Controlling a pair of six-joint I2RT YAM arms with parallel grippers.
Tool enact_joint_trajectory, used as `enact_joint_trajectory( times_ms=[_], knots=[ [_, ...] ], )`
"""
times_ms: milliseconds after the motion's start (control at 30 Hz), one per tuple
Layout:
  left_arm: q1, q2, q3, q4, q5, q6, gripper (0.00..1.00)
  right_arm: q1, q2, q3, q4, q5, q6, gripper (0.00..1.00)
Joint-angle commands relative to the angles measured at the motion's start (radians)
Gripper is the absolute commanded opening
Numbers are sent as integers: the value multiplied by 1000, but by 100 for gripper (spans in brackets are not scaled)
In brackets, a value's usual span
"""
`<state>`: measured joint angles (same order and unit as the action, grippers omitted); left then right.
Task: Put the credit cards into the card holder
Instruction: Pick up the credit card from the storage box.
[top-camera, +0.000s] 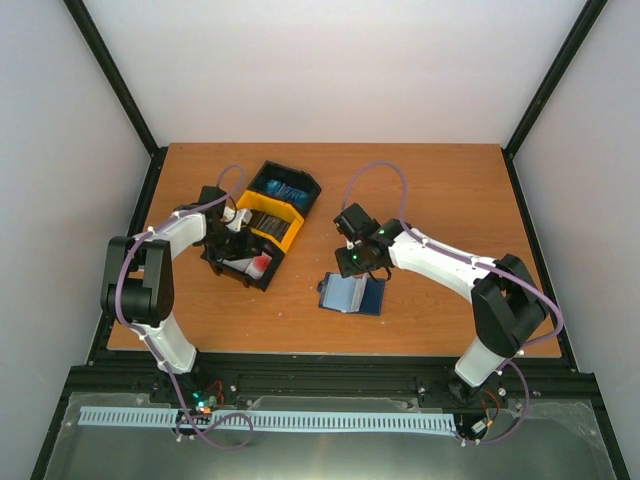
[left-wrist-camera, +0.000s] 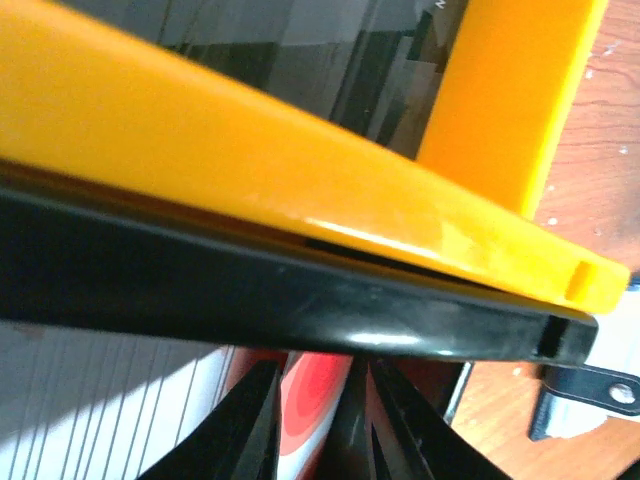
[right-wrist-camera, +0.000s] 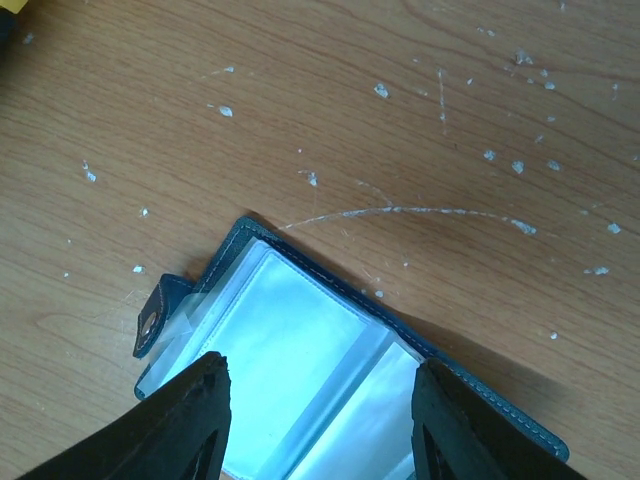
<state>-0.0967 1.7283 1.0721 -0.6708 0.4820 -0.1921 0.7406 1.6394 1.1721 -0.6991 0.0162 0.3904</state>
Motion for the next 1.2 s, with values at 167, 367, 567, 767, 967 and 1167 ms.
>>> enact_joint_trajectory(
  times_ms=[167, 367, 567, 767, 967, 1167],
  knots=[
    [3, -15, -24, -11, 181, -38, 26, 13, 2, 12, -2, 46, 17, 50],
    [3, -12, -46, -12, 257, -96, 29, 13, 2, 9, -4, 45, 12, 50],
    [3, -10, -52, 0, 346, -138, 30, 13, 0, 5, -4, 47, 10, 50],
    [3, 9, -84, 18, 380, -160, 31, 13, -6, -9, 0, 50, 9, 50],
    [-1, 0, -102, 37, 406, -174, 31, 13, -4, -12, 4, 51, 11, 50],
    [-20, 9, -111, 56, 394, -204, 31, 13, -1, -12, 6, 51, 12, 50]
  ],
)
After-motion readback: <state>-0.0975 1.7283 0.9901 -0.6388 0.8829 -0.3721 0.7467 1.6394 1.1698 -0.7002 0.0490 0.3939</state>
